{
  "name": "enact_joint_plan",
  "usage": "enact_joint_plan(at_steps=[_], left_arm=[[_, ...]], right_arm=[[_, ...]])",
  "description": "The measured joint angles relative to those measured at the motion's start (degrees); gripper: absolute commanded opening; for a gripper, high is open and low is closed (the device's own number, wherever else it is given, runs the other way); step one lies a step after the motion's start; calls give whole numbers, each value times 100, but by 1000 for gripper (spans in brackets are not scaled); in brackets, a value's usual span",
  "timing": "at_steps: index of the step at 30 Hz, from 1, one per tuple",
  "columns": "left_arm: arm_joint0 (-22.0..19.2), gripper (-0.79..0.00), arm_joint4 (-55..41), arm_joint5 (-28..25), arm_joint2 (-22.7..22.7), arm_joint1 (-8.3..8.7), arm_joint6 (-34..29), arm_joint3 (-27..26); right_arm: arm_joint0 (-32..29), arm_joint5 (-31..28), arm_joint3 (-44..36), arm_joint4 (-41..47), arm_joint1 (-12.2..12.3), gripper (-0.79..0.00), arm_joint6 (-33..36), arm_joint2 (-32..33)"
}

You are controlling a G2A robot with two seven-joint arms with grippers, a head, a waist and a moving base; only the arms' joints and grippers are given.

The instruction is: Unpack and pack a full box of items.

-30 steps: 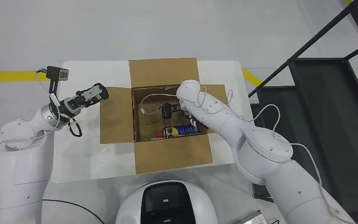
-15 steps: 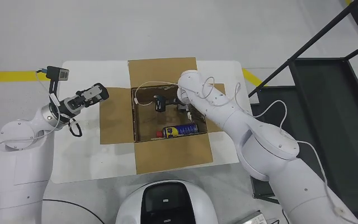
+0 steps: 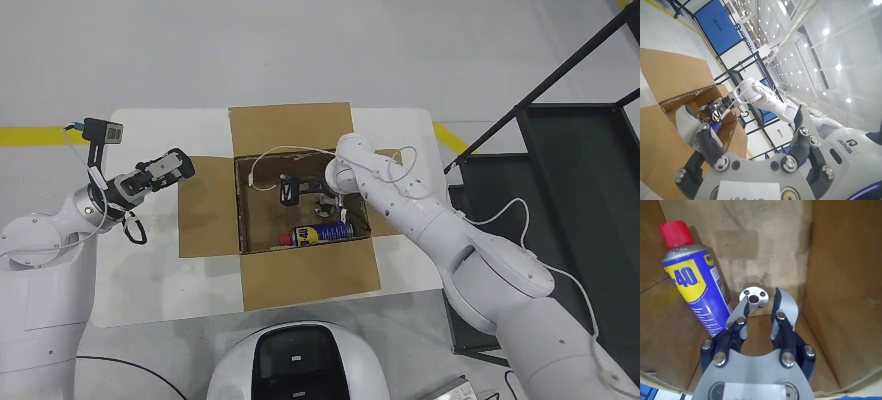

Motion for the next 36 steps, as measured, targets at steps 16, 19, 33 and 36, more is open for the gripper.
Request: enact_joint_plan(at_steps=[16, 19, 33, 36], left_arm=[[0, 0, 0, 0, 0, 0, 0, 0], [0, 0, 0, 0, 0, 0, 0, 0], [0, 0, 0, 0, 0, 0, 0, 0], [0, 0, 0, 0, 0, 0, 0, 0]], right_arm=[[-288, 186, 65, 339, 169, 0, -48, 338], [-215, 206, 209, 345, 129, 0, -172, 327], [65, 148, 877, 279, -136, -25, -503, 109], [109, 160, 1055, 292, -209, -28, -555, 58]])
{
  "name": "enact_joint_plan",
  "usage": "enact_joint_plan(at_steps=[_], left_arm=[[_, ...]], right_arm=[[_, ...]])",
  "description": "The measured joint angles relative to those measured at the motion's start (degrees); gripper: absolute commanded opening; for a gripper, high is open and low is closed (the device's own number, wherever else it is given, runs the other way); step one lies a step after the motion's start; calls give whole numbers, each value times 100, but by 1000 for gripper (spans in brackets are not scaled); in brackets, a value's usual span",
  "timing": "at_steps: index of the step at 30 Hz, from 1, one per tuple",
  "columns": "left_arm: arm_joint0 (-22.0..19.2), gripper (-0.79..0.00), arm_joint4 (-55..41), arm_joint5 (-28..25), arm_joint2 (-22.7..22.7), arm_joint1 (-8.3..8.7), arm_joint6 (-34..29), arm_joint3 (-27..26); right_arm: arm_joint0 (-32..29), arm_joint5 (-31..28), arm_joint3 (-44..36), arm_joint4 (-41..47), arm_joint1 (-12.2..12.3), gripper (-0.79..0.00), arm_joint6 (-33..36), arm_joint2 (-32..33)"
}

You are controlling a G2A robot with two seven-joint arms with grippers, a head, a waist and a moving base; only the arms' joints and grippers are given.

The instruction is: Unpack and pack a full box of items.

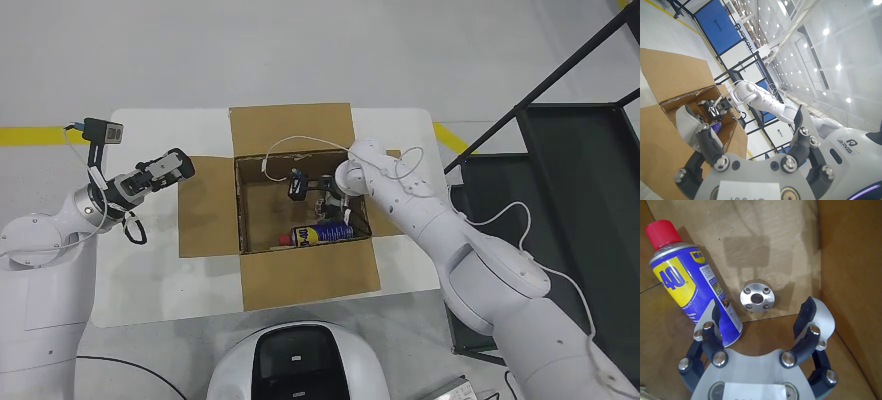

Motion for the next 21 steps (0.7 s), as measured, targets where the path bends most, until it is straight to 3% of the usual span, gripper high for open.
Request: enact_joint_plan(at_steps=[5, 16, 21], left_arm=[[0, 0, 0, 0, 0, 0, 0, 0], [0, 0, 0, 0, 0, 0, 0, 0], [0, 0, 0, 0, 0, 0, 0, 0]], right_arm=[[73, -12, 263, -10, -130, -83, -89, -94], [192, -41, 842, -33, -418, -111, -255, -270], [226, -41, 1060, -46, -531, -175, -331, -324]])
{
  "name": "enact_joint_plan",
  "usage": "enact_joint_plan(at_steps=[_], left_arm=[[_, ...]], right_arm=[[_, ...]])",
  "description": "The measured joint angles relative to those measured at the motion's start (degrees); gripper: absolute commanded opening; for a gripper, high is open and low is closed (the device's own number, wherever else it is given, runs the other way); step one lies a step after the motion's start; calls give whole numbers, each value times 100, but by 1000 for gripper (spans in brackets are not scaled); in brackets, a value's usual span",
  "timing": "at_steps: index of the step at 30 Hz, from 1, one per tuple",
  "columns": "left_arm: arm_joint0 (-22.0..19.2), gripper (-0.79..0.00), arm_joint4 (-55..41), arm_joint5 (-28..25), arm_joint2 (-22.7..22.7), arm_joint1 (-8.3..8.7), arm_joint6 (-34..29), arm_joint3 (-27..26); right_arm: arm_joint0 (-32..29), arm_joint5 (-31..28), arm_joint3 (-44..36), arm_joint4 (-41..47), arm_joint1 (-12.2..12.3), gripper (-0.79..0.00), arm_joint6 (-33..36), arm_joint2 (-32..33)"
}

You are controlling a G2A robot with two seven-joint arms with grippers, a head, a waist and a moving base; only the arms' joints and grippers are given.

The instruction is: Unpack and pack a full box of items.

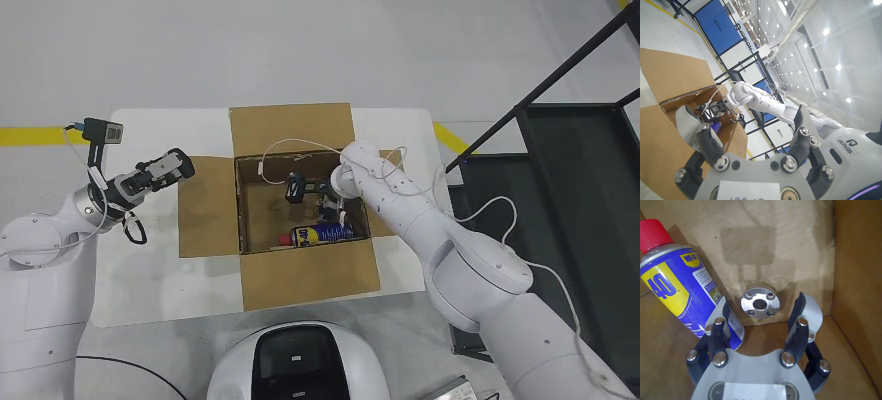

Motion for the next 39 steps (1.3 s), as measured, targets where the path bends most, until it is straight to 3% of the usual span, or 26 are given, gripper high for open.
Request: enact_joint_plan(at_steps=[5, 6, 8, 9, 14, 27, 33, 39], left_arm=[[0, 0, 0, 0, 0, 0, 0, 0], [0, 0, 0, 0, 0, 0, 0, 0], [0, 0, 0, 0, 0, 0, 0, 0], [0, 0, 0, 0, 0, 0, 0, 0], [0, 0, 0, 0, 0, 0, 0, 0], [0, 0, 0, 0, 0, 0, 0, 0], [0, 0, 0, 0, 0, 0, 0, 0], [0, 0, 0, 0, 0, 0, 0, 0]], right_arm=[[20, -7, 233, 18, -110, -271, -32, -39], [21, -8, 273, 18, -127, -366, -45, -43], [23, -19, 350, 26, -165, -459, -76, -52], [27, -21, 380, 28, -180, -557, -88, -55], [69, -53, 530, 22, -249, -785, -147, -66], [335, -506, 432, -265, -173, -785, -518, -39], [410, -890, -122, -396, 48, -785, -689, 89], [160, -1033, -1187, -272, 452, -785, -442, 461]])
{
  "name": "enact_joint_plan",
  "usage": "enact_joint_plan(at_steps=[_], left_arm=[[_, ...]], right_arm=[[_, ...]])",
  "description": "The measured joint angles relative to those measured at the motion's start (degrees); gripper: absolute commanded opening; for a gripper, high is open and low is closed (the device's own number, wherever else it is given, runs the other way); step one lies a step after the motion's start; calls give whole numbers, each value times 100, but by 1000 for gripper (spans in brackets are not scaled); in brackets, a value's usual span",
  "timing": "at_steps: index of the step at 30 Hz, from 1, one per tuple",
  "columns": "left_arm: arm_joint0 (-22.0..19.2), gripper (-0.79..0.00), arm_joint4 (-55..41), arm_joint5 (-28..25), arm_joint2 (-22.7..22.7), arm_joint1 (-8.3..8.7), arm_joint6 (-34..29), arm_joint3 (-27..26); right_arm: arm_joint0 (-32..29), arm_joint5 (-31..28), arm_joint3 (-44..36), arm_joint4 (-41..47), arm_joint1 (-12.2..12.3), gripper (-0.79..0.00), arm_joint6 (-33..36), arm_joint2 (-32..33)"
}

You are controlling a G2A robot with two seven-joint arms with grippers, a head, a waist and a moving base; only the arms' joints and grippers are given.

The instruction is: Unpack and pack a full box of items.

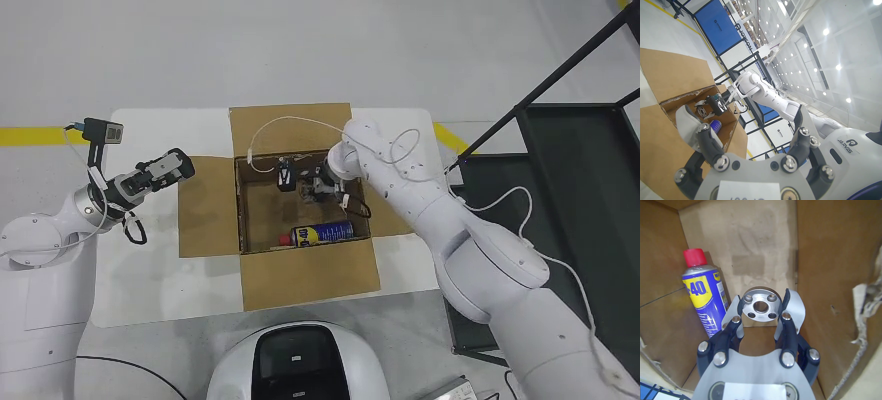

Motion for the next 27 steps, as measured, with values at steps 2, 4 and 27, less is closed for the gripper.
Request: enact_joint_plan(at_steps=[2, 4, 27], left_arm=[[0, 0, 0, 0, 0, 0, 0, 0], [0, 0, 0, 0, 0, 0, 0, 0], [46, 0, 263, 33, -422, 88, 633, -87]], right_arm=[[-204, 36, -534, 108, 192, -785, 243, 213], [-470, 114, -1163, 226, 412, -785, 592, 483], [-3499, 1340, -6199, 1496, 2499, -785, 2243, 3209]])
